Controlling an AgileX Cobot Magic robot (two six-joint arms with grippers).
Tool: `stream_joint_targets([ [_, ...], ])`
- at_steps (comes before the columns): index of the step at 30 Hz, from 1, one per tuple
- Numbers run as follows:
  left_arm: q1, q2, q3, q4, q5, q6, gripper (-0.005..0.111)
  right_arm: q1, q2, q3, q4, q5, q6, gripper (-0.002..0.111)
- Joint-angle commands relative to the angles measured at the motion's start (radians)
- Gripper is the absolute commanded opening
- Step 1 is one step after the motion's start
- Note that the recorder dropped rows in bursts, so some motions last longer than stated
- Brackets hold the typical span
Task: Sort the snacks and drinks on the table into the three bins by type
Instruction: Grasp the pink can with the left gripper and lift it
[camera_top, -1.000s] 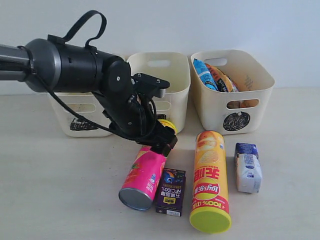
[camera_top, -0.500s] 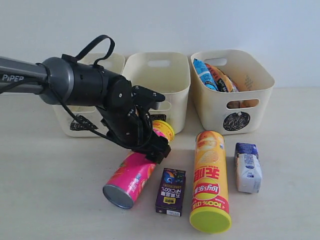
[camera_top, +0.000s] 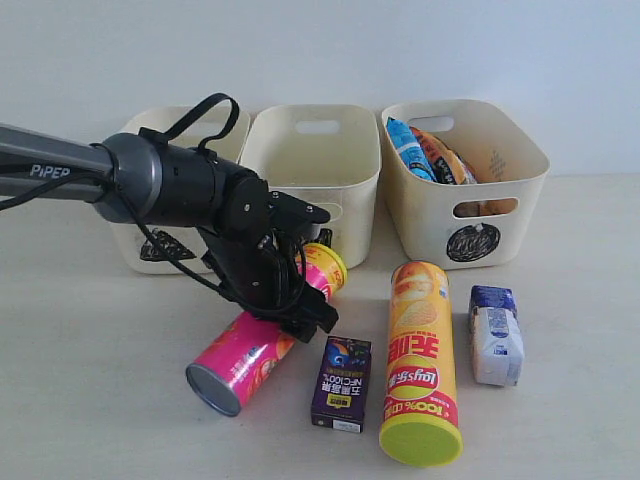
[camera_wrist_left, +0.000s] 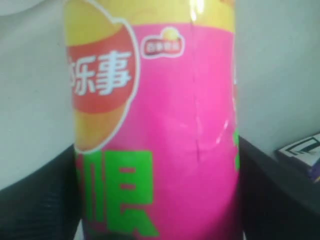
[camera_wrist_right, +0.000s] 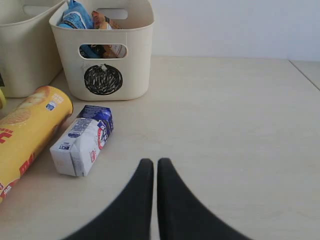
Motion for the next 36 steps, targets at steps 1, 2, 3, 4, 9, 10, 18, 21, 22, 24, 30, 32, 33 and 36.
stream_joint_targets([
  [1,0.003,-0.001,-0.006,0.004,0.037,0.0,0.004,-0.003,-0.004,0.004,-0.007,-0.006,-0.002,0.0],
  [2,0.003,-0.005,-0.006,0.004,0.045,0.0,0.004,-0.003,-0.004,0.004,-0.007,-0.006,-0.002,0.0],
  [3,0.003,-0.01,-0.006,0.004,0.052,0.0,0.004,-0.003,-0.004,0.004,-0.007,-0.006,-0.002,0.0],
  [4,0.003,-0.02,-0.006,0.004,0.063,0.006,0.004,-0.003,-0.004,0.004,-0.007,-0.006,-0.002,0.0],
  [9,0.003,-0.085,-0.006,0.004,0.108,0.047,0.004,-0.003,-0.004,0.004,-0.007,-0.006,-0.002,0.0],
  [10,0.003,-0.106,-0.006,0.004,0.129,0.051,0.004,-0.003,-0.004,0.004,-0.007,-0.006,-0.002,0.0],
  [18,0.003,-0.281,-0.004,0.0,0.283,0.126,0.004,-0.003,-0.004,0.004,-0.007,-0.003,-0.002,0.0],
  [21,0.003,-0.363,-0.004,0.0,0.272,0.141,0.004,-0.003,-0.004,0.004,0.005,-0.003,-0.002,0.0],
  [22,0.008,-0.391,-0.004,0.002,0.25,0.152,0.004,-0.003,-0.004,0.004,0.005,-0.003,-0.002,0.0],
  [24,0.026,-0.436,-0.004,0.004,0.196,0.152,0.004,-0.003,-0.004,0.004,0.005,-0.003,-0.002,0.0],
  [30,0.137,-0.484,-0.022,0.004,0.07,0.103,0.004,-0.003,-0.004,0.004,0.005,-0.003,-0.002,0.0],
  [32,0.185,-0.48,-0.022,0.004,0.001,0.086,0.004,-0.003,-0.004,0.004,0.005,-0.003,-0.002,0.0],
  [33,0.204,-0.478,-0.022,0.003,-0.031,0.076,0.004,-0.003,-0.004,0.004,0.005,-0.003,-0.002,0.0],
  [36,0.264,-0.456,-0.03,0.0,-0.146,0.042,0.004,-0.003,-0.004,0.004,0.005,-0.003,-0.002,0.0],
])
